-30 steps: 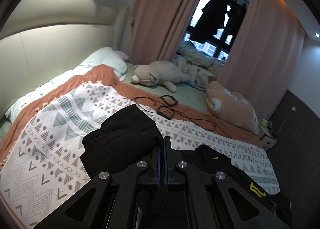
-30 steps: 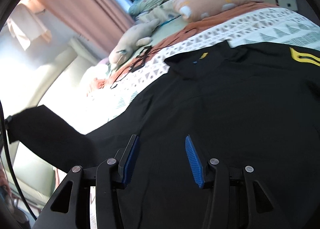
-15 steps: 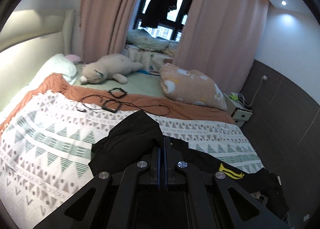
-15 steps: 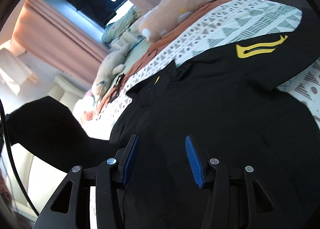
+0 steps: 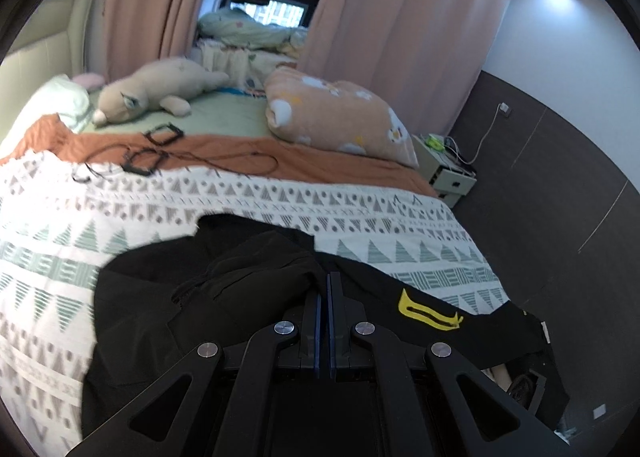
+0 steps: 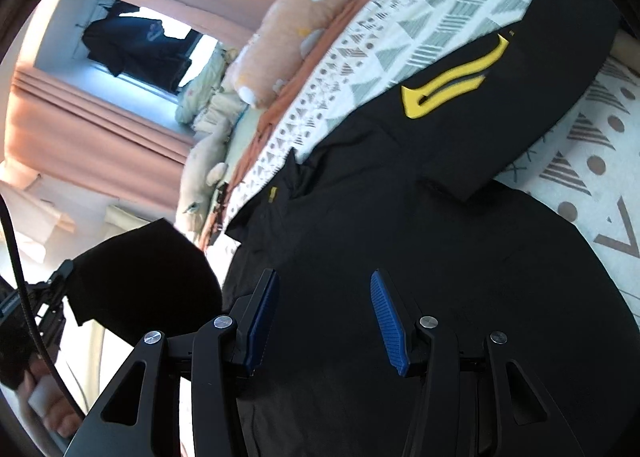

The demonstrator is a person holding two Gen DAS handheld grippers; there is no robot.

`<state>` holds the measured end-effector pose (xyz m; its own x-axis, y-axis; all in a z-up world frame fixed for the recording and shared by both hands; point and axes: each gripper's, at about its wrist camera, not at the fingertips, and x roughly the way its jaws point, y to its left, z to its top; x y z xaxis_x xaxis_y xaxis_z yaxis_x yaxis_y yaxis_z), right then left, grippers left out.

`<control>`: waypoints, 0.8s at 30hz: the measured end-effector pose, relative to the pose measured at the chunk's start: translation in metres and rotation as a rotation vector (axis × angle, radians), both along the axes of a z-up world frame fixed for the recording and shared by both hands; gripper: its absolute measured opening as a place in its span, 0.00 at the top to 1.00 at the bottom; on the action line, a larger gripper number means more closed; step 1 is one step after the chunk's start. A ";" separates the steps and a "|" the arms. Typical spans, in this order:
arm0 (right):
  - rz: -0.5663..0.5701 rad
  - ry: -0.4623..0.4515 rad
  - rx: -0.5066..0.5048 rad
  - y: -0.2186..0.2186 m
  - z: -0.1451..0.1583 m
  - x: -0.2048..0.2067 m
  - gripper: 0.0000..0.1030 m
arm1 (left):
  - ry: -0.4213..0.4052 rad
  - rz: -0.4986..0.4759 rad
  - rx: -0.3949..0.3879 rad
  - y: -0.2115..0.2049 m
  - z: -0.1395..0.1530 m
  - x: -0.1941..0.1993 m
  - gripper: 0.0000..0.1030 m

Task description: Fold large clothes

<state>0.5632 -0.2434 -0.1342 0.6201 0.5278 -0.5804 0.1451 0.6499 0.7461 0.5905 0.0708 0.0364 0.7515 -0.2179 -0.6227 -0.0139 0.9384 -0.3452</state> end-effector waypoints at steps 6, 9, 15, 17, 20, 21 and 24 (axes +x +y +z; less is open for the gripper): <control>-0.012 0.016 0.012 -0.011 -0.003 0.005 0.53 | 0.174 -0.105 -0.330 -0.012 -0.080 0.017 0.38; -0.028 0.013 0.001 -0.018 -0.002 0.005 0.53 | 0.158 -0.096 -0.370 -0.019 -0.107 0.001 0.16; -0.007 0.012 -0.062 -0.016 0.003 0.007 0.53 | 0.158 -0.032 -0.414 -0.005 -0.135 -0.036 0.15; 0.001 -0.005 -0.110 -0.012 0.009 0.008 0.53 | 0.140 0.009 -0.386 0.010 -0.135 -0.052 0.15; 0.036 -0.020 -0.160 0.003 0.013 0.008 0.53 | 0.097 0.102 -0.322 0.040 -0.132 -0.082 0.15; 0.061 -0.025 -0.154 0.008 0.014 0.008 0.53 | 0.083 0.156 -0.302 0.053 -0.131 -0.094 0.15; 0.143 -0.046 -0.155 0.034 0.020 0.007 0.53 | 0.058 0.298 -0.241 0.088 -0.134 -0.123 0.15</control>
